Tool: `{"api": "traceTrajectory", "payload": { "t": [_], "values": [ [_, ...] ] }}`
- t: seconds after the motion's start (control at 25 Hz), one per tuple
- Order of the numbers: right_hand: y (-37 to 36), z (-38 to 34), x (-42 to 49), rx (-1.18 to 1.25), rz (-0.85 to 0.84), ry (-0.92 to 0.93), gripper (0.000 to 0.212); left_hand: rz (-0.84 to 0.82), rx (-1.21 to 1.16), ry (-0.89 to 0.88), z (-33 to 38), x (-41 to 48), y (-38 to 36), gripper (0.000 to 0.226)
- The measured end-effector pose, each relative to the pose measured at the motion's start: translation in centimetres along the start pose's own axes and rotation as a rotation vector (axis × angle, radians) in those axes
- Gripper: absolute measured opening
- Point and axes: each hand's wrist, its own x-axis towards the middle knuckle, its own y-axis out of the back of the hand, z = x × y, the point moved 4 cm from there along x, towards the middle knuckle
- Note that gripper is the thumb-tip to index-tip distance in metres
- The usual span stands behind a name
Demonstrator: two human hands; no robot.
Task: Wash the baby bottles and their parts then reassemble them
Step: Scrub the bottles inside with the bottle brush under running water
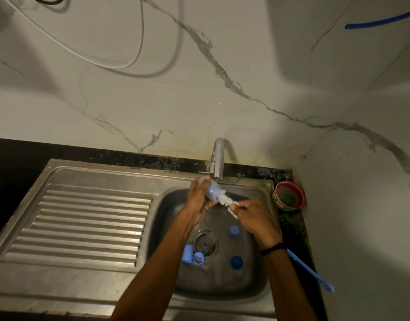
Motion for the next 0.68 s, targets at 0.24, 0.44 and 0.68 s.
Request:
{"api": "traceTrajectory", "payload": {
  "t": [0.24, 0.44, 0.68],
  "values": [
    [0.2, 0.6, 0.1, 0.025, -0.042, -0.014, 0.028, 0.028, 0.053, -0.018, -0.7, 0.4, 0.0, 0.045],
    [-0.8, 1.0, 0.7, 0.141, -0.096, -0.054, 0.028, 0.073, 0.064, -0.047, -1.2, 0.7, 1.2, 0.043],
    [-1.4, 1.7, 1.1, 0.224, -0.104, -0.107, 0.022, 0.065, 0.133, -0.062, -0.9, 0.5, 1.1, 0.016]
  ]
}}
